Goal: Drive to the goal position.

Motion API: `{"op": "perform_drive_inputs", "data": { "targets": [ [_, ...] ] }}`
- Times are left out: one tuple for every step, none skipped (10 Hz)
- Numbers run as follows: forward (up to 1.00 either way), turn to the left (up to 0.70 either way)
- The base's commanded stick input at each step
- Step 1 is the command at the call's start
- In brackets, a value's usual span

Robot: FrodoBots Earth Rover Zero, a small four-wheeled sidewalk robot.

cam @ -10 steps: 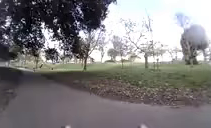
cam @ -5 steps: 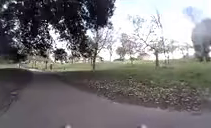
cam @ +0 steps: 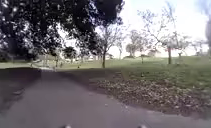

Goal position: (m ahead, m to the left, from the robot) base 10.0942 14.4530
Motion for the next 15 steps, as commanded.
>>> {"op": "perform_drive_inputs", "data": {
  "targets": [
    [0.70, 0.36],
    [0.70, 0.36],
    [0.70, 0.36],
    [0.70, 0.36],
    [0.70, 0.36],
    [0.70, 0.36],
    [0.70, 0.36],
    [0.70, 0.36],
    [0.70, 0.36],
    [0.70, 0.36],
    [0.70, 0.36],
    [0.70, 0.30],
    [0.70, 0.16],
    [0.70, 0.03],
    [0.70, 0.01]
  ]
}}
